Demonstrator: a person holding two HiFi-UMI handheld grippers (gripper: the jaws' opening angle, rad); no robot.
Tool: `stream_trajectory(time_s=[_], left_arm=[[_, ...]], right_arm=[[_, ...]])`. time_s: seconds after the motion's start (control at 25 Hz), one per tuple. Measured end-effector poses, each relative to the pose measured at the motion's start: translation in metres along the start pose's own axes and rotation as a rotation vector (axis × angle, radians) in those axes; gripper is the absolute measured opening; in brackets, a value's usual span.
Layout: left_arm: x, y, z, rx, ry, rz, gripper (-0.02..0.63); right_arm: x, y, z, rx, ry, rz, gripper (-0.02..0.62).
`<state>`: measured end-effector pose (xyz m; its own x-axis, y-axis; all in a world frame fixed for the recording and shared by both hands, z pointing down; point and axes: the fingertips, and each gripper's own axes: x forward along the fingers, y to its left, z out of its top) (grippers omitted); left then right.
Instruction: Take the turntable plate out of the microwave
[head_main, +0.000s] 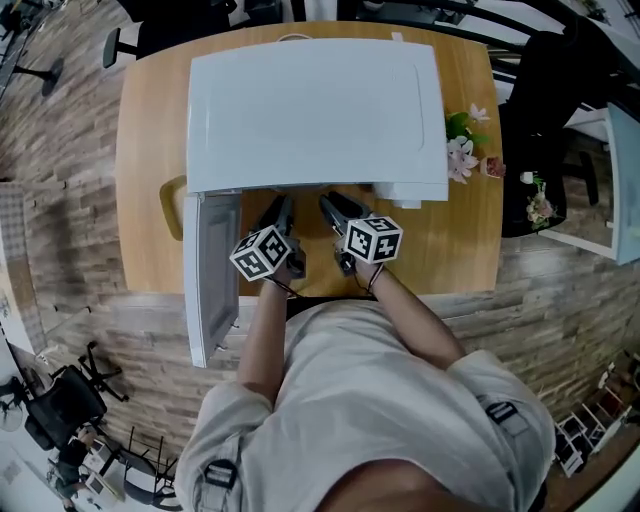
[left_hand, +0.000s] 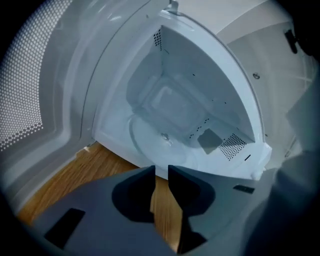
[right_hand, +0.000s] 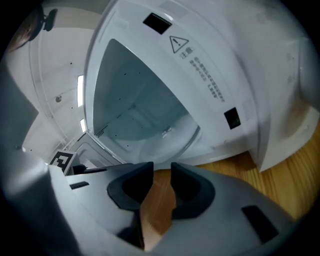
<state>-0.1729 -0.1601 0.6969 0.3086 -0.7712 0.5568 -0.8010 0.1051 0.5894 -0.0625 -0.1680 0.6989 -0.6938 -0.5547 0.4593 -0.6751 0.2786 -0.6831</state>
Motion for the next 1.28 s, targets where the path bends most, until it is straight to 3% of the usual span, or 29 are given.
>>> stream_trajectory(time_s=[0.2,0.36,0.68,0.88,1.0,1.28], left_arm=[[0.011,0.007,0.008,-0.029,0.014,-0.022,0.130],[0.011,0.012,0.008,-0.048,0.026,-0.022,0.123],[0.026,0.022,0.007,-0.104,0.042,-0.044,0.169],[0.027,0.023,0.000,-0.123,0.041,-0.050,0.161],[0.024,0.019,0.002,-0.110,0.037,-0.060,0.129],[0.016,0.011,0.007,-0.096,0.020,-0.059,0.129]], right_arm=[[0.014,-0.003,0.001,0.069,-0.006,-0.024,0.128],[0.021,-0.007,0.001,0.132,-0.014,-0.042,0.141],[0.031,-0.006,0.001,0.186,-0.031,-0.047,0.140],[0.028,-0.009,-0.006,0.180,-0.013,-0.054,0.104],[0.027,-0.006,-0.007,0.159,-0.003,-0.041,0.101],[0.021,-0.001,-0.004,0.131,0.001,-0.015,0.101]])
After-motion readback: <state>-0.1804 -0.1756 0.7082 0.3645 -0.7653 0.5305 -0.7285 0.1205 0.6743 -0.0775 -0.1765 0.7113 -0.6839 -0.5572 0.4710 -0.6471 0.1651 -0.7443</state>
